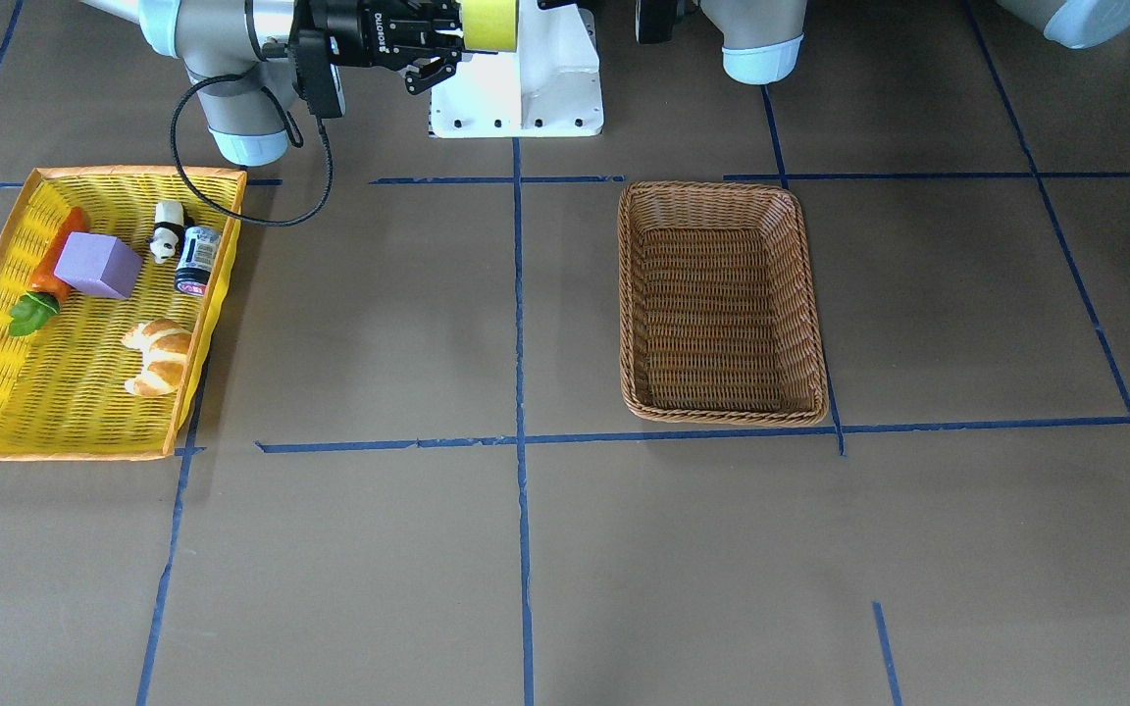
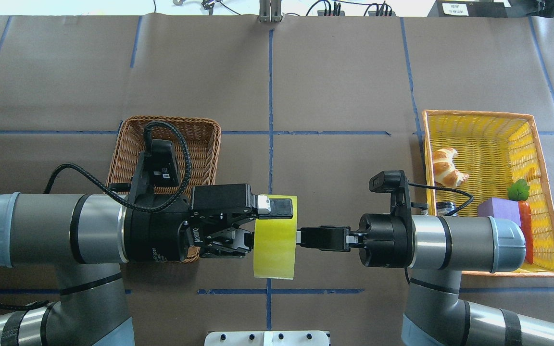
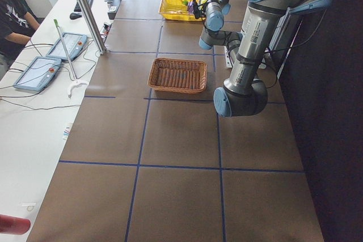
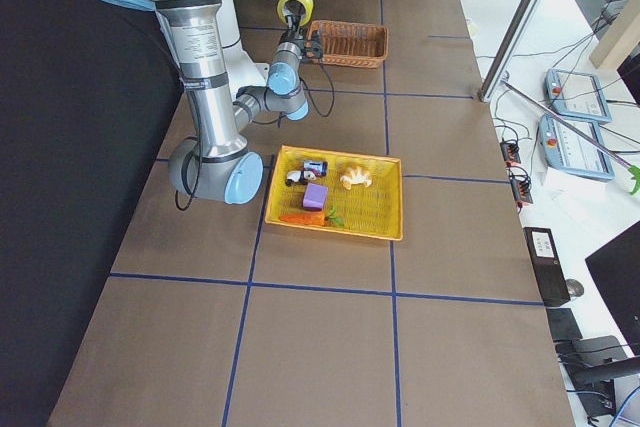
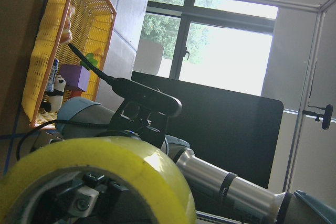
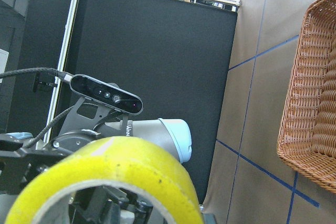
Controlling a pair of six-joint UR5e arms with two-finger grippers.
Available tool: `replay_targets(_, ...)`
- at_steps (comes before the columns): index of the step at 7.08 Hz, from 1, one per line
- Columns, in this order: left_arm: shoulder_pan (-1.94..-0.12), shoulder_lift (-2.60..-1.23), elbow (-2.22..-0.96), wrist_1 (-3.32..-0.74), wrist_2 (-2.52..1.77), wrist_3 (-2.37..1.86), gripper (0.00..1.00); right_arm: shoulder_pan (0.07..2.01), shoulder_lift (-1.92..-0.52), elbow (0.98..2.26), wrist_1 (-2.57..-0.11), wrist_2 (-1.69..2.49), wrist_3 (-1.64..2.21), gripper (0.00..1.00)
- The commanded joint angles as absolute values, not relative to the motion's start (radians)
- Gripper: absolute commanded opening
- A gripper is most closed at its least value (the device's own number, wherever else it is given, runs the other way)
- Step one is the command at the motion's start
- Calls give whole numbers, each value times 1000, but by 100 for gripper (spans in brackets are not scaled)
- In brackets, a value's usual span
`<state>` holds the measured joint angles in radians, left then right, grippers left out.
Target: Move tape to another basket
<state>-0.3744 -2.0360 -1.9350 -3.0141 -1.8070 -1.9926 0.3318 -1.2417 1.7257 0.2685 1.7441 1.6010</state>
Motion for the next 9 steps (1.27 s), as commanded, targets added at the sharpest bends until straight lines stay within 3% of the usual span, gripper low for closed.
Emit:
replay_targets(1,-374,-2040,-1933,-3014,-1807,-1993,100,325,-1238,1726,268,1727,1600,0)
replay_targets(2,-374,-2042,-1933,-3013,-1807,-1993,99,325,-1238,1724,268,1727,1600,0)
replay_targets(3,-373,-2042,-1937,-3014,-1789,-1997,77,325,-1238,1726,268,1727,1600,0)
replay_targets(4,-364,-2042,-1936,-3022,-1772,-1999,47,324,-1238,1726,268,1726,1600,0)
replay_targets(6,-356,-2042,-1934,-3022,-1772,-1997,14,324,-1236,1726,268,1726,1601,0)
replay_targets(7,-356,-2039,-1933,-3023,-1772,-1994,5,319,-1232,1726,270,1724,1603,23)
replay_targets(8,-356,-2037,-1933,-3022,-1772,-1994,2,318,-1212,1726,268,1697,1605,99)
replay_targets(9,-356,-2034,-1933,-3023,-1772,-1993,1,311,-1210,1726,268,1686,1605,100)
